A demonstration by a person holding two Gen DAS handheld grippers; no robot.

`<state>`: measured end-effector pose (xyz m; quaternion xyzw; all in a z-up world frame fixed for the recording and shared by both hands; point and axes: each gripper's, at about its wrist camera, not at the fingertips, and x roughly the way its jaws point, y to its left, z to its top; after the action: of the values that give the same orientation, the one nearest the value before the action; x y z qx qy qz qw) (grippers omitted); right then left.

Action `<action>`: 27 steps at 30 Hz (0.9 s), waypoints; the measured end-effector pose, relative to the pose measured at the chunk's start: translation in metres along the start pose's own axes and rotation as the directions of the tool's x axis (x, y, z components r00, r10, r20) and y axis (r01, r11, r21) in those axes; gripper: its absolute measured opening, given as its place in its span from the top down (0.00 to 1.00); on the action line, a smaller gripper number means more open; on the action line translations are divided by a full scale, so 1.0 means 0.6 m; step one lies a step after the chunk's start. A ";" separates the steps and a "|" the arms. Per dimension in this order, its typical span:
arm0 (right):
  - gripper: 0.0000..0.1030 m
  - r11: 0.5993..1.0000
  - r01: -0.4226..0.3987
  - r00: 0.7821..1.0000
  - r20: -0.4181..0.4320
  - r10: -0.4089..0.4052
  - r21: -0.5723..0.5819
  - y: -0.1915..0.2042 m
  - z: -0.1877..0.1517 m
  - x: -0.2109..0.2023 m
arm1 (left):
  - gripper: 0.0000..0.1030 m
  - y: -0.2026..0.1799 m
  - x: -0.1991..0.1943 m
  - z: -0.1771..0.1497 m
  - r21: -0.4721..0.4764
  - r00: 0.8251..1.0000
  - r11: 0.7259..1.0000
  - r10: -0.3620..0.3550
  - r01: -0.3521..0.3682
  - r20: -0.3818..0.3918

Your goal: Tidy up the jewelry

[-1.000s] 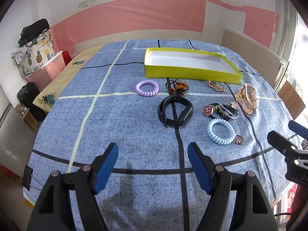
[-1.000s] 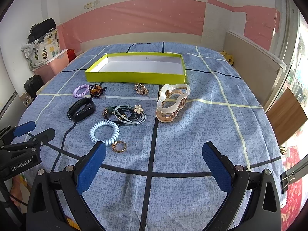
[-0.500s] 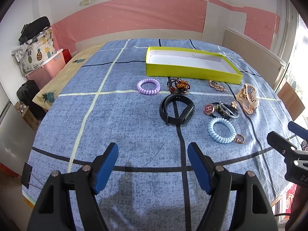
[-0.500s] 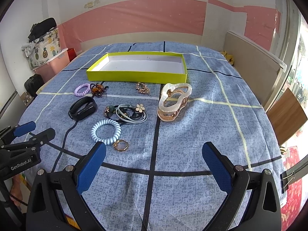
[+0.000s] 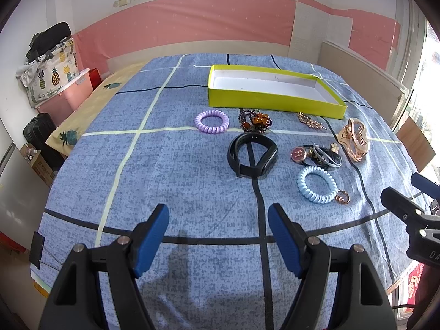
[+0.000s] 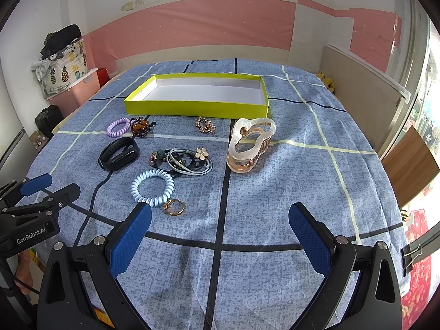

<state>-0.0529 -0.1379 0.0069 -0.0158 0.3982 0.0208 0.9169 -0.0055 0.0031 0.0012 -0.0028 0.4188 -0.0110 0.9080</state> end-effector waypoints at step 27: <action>0.03 1.000 -0.003 1.000 -0.002 0.003 0.001 0.001 0.002 0.002 | 0.26 0.000 0.005 -0.001 0.003 1.000 1.000 -0.001 0.001 -0.010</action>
<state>-0.0513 -0.1374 0.0071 -0.0146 0.3991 0.0220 0.9165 -0.0041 0.0029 -0.0015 -0.0014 0.4234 -0.0123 0.9059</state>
